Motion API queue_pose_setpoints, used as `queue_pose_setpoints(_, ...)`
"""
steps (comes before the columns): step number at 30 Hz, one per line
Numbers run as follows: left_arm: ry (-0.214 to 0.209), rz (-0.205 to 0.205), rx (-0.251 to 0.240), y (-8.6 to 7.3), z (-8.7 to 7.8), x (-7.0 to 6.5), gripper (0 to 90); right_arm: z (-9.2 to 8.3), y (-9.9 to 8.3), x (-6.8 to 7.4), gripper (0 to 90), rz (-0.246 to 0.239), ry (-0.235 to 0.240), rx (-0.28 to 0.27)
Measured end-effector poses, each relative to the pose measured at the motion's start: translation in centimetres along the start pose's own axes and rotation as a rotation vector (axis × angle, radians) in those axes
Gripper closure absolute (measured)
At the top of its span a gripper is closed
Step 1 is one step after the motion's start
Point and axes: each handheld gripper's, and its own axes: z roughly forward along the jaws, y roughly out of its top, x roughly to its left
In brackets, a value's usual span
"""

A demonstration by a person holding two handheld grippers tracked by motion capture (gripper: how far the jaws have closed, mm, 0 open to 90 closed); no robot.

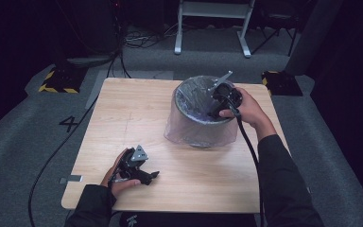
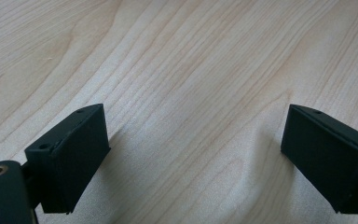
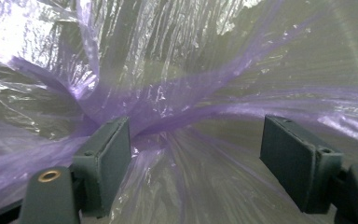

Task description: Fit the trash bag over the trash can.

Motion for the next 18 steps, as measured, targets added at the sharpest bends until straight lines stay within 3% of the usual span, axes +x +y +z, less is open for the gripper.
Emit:
queue_pose_setpoints(7, 0.000, 0.000, 0.000, 0.0, 0.0, 0.0, 7.0, -0.3, -0.2, 0.1, 22.0, 0.021, -0.005, -0.056)
queue_pose_setpoints(18, -0.003, 0.002, 0.001, 0.0, 0.0, 0.0, 7.0, -1.8, -0.9, 0.7, 21.0, 0.058, -0.021, -0.226)
